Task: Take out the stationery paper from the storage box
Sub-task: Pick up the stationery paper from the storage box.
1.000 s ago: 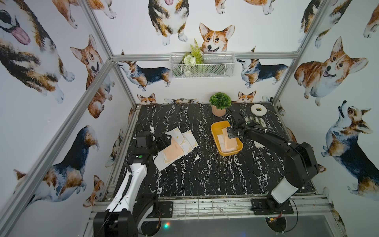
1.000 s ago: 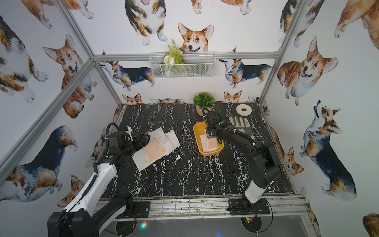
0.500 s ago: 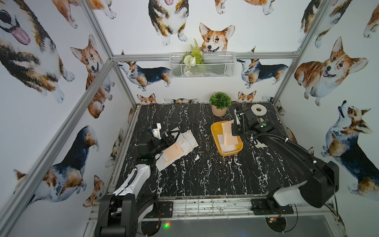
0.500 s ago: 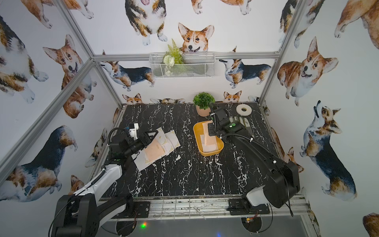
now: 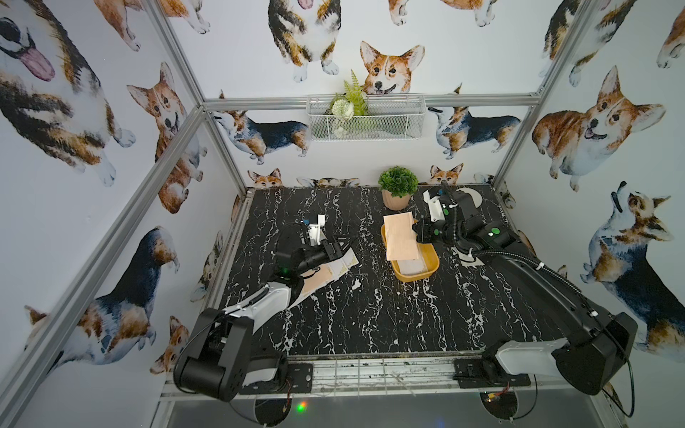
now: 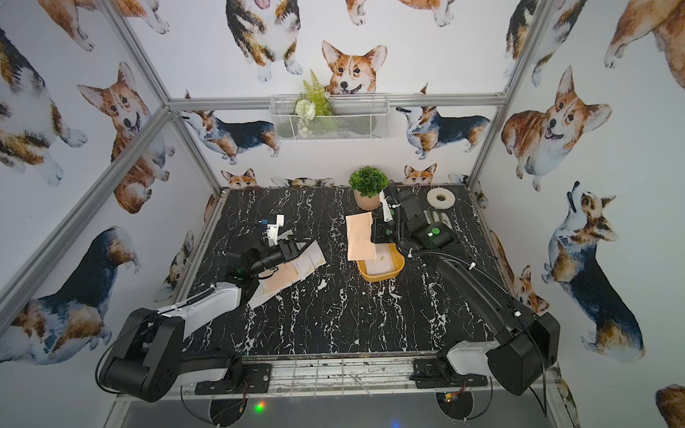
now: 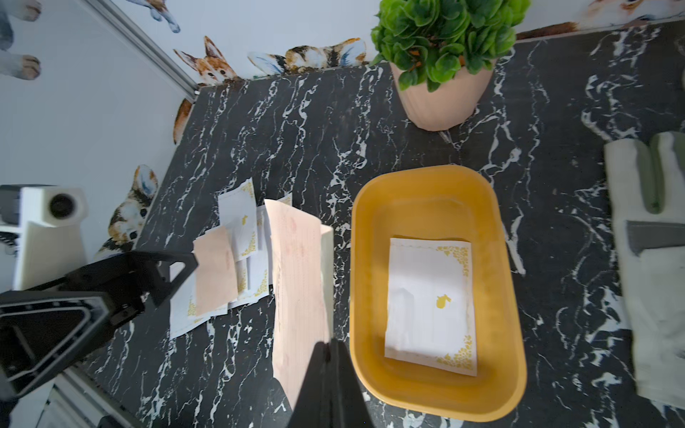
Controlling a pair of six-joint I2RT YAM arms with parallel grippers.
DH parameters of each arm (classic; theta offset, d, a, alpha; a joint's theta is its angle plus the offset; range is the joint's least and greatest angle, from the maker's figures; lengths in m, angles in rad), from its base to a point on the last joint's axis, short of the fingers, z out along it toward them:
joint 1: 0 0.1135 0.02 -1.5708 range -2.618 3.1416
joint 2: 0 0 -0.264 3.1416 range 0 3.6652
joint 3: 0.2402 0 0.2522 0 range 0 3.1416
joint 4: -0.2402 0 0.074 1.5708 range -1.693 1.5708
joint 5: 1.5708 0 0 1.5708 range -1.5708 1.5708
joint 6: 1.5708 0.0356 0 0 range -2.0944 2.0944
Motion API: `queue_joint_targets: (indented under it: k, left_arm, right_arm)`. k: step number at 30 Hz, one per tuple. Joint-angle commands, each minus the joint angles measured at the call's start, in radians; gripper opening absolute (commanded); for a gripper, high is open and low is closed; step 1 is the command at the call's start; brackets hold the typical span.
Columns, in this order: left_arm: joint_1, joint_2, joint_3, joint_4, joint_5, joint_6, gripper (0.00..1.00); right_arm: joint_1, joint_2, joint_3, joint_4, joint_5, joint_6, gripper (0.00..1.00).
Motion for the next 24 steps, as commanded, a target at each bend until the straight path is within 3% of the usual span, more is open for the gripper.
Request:
queue_joint_targets:
  k: [1, 10, 17, 24]
  left_arm:
    - [-0.058, 0.064, 0.05, 0.082, -0.019, 0.009, 0.91]
    - [-0.166, 0.27, 0.141, 0.288, -0.019, -0.102, 0.83]
    - [-0.171, 0.367, 0.159, 0.503, 0.009, -0.228, 0.54]
    - [-0.172, 0.363, 0.165, 0.551, 0.028, -0.257, 0.28]
  right_arm:
    - [0.015, 0.007, 0.006, 0.068, -0.082, 0.047, 0.0]
    - [0.032, 0.015, 0.025, 0.071, -0.129, 0.051, 0.0]
    - [0.032, 0.015, 0.014, 0.065, -0.119, 0.041, 0.0]
    - [0.032, 0.029, 0.006, 0.061, -0.115, 0.037, 0.0]
